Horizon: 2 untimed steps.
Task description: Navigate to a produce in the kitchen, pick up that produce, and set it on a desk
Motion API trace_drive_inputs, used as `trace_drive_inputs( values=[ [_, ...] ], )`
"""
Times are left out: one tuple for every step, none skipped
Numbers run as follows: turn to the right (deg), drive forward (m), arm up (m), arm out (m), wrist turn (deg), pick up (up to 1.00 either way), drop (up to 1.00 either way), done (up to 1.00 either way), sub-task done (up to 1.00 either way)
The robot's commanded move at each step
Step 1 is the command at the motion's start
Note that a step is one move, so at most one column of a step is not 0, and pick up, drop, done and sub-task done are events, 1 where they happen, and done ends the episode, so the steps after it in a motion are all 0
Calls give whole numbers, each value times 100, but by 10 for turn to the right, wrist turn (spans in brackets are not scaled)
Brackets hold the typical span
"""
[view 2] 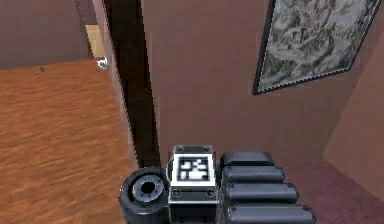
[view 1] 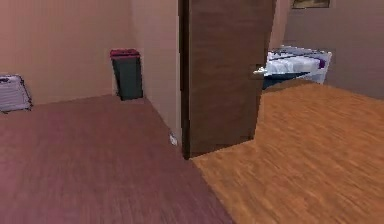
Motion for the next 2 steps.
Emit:
trace_drive_inputs(
  values=[
    [0, 5, 0, 0, 0, 0, 0, 0, 0],
    [390, 0, 0, 0, 0, 0, 0, 0, 0]
  ],
)
